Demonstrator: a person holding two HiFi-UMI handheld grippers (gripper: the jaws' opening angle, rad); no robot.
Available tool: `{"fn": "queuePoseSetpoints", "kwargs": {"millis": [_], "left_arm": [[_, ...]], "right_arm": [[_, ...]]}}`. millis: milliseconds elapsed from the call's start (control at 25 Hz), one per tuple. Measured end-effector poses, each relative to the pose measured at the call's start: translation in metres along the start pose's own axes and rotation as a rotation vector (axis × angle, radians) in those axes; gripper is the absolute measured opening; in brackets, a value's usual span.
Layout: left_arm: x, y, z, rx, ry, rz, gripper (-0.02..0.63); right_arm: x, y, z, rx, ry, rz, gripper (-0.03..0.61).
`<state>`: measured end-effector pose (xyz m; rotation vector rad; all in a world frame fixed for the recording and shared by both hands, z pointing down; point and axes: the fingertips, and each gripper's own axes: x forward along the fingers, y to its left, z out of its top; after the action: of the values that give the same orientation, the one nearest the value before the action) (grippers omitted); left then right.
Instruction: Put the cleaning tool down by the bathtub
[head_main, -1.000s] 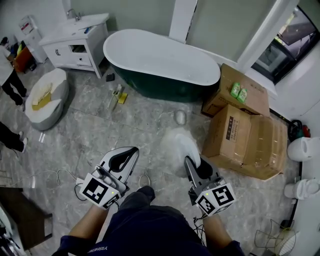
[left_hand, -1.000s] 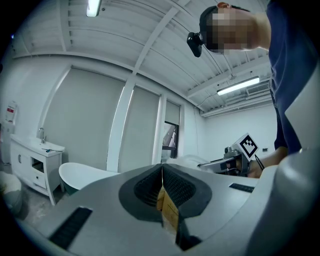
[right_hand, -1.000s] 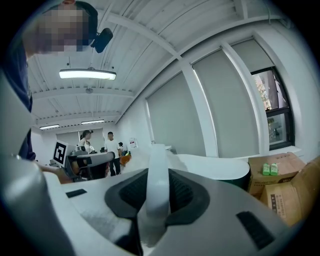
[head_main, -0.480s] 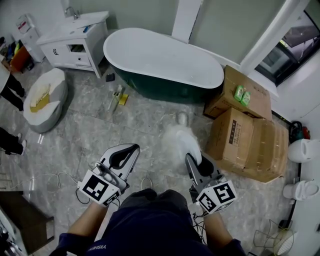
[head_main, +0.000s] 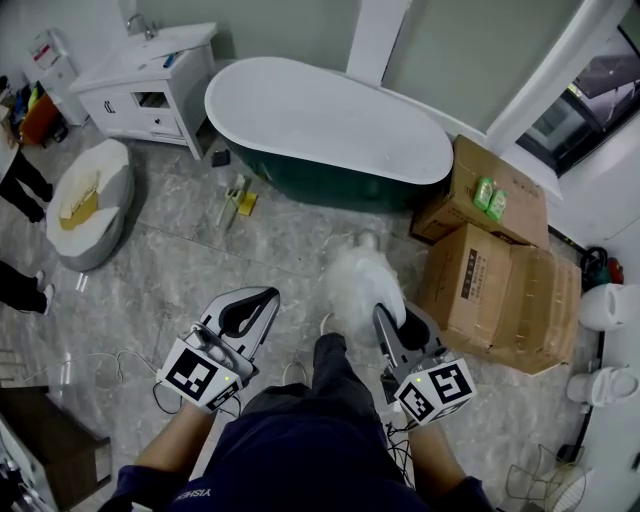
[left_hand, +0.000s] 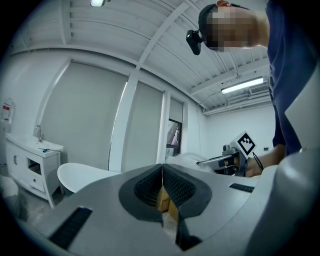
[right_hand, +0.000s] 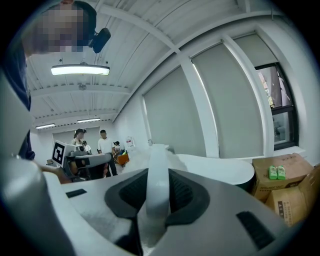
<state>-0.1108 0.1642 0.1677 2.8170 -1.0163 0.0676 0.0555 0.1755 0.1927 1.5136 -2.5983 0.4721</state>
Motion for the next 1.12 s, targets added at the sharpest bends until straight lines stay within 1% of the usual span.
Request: {"fn": "queuePoseSetpoints", "kwargs": {"millis": [360,1120], "left_arm": [[0.058,0.042,0.001,-0.006,0.008,0.034,0.031],[0.224,0.121,0.017,-0.020,0.052,0.118,0.031]], "right_arm": [[0.055,-0.051,0.016,-0.005,0.001,0.026,0.094],[0.172,-0.198,0.057,0.007,0.061,0.118,0.094]]}}
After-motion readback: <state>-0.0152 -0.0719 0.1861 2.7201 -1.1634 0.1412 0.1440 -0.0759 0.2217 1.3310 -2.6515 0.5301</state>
